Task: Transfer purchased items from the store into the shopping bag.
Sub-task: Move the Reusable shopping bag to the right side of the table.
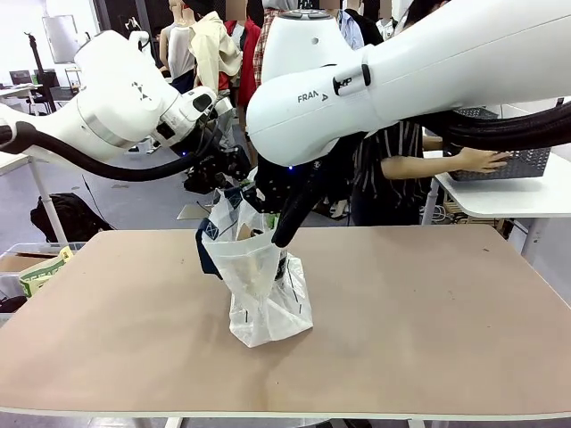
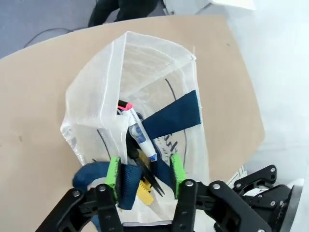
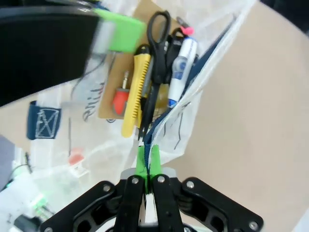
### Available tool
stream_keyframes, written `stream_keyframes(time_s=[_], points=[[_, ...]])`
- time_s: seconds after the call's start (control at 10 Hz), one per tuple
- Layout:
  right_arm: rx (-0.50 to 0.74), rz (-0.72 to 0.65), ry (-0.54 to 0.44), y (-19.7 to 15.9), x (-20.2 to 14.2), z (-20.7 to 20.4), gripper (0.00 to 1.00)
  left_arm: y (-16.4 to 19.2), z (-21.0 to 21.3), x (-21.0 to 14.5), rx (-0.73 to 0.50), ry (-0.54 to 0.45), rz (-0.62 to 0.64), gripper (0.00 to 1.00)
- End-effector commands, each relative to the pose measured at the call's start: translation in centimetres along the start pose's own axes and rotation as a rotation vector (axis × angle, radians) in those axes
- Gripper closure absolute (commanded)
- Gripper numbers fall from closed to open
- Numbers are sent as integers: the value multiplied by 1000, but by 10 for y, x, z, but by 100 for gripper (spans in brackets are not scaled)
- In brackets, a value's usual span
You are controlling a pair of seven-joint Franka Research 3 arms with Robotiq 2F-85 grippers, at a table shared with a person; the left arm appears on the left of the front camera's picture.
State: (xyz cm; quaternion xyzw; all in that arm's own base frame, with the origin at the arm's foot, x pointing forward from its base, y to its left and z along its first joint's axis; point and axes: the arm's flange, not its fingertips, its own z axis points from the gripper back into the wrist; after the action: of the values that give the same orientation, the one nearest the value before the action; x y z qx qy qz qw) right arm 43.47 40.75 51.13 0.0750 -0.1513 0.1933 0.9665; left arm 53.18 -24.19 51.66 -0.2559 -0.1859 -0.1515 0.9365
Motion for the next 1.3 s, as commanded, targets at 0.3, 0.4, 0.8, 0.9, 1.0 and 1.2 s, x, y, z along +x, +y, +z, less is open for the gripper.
stream_keyframes(time_s=[0.3, 0.4, 0.8, 0.9, 1.0, 1.2], points=[[45, 117, 11, 19, 16, -18, 100, 11, 2, 3, -101, 21, 44, 46], [53, 122, 8, 21, 16, -18, 100, 11, 1, 3, -98, 39, 26, 46], [110, 198, 13, 31, 19, -19, 100, 10, -4, 8, -65, 102, -44, 46], [123, 219, 20, 30, 20, -18, 100, 11, -4, 9, -65, 110, -71, 46], [133, 243, 33, 29, 20, -17, 100, 12, -3, 10, -61, 121, -94, 46], [157, 284, 54, 29, 21, -15, 100, 13, -2, 12, -106, 147, -133, 46]])
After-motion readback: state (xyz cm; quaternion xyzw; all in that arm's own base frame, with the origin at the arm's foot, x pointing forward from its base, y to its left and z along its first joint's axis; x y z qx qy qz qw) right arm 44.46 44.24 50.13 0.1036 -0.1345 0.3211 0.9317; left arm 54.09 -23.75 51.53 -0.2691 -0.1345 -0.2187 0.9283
